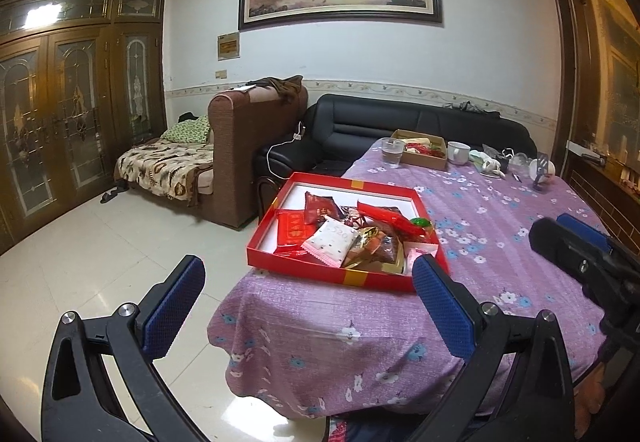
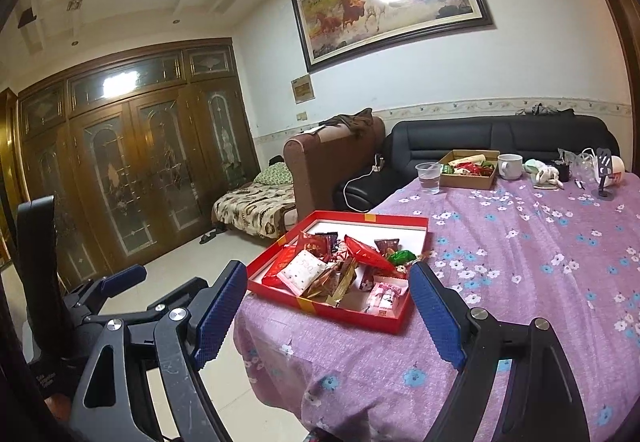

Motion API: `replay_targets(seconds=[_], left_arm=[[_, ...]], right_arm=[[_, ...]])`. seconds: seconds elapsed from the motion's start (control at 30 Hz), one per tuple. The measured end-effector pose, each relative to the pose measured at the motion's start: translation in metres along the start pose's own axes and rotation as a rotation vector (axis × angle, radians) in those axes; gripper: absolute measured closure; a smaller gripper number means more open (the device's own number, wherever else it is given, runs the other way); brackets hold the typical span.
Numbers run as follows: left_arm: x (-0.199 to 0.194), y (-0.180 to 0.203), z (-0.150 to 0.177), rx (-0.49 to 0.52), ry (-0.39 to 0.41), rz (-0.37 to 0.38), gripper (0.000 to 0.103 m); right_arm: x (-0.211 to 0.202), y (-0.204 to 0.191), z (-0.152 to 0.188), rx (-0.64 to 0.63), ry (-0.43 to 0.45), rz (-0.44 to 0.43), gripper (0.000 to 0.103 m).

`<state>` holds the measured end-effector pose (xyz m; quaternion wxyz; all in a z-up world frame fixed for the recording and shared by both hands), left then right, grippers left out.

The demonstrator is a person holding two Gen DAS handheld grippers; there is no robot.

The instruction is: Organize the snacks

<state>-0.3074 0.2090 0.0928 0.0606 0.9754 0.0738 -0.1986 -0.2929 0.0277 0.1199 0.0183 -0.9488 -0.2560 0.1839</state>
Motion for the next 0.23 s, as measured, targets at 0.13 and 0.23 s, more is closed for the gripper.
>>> replay_targets(seconds=[0.13,0.23], left_arm=[[0.0003,-0.0019,-0.0012,-0.017,0.02,0.019,0.0],[0.0021,-0.0001,-0.0027,-0.012,0.03,0.015,0.0]], right_arm=[[0.0029,-0.0066,0.0049,-0.016,-0.015,-0.02,0.019],[0.0084,-0.008,0.0075,-0.02,-0.024,-0.03,0.019]])
Point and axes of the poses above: each gripper's, at about its wrist camera, not at the fingertips, and x roughly the way its jaws point, y to its right, z to its underside, the point moved 4 cm from there along x, roughly the way its jaws point, and after that the axes turned 12 degrees about z, right-handed, at the moved point
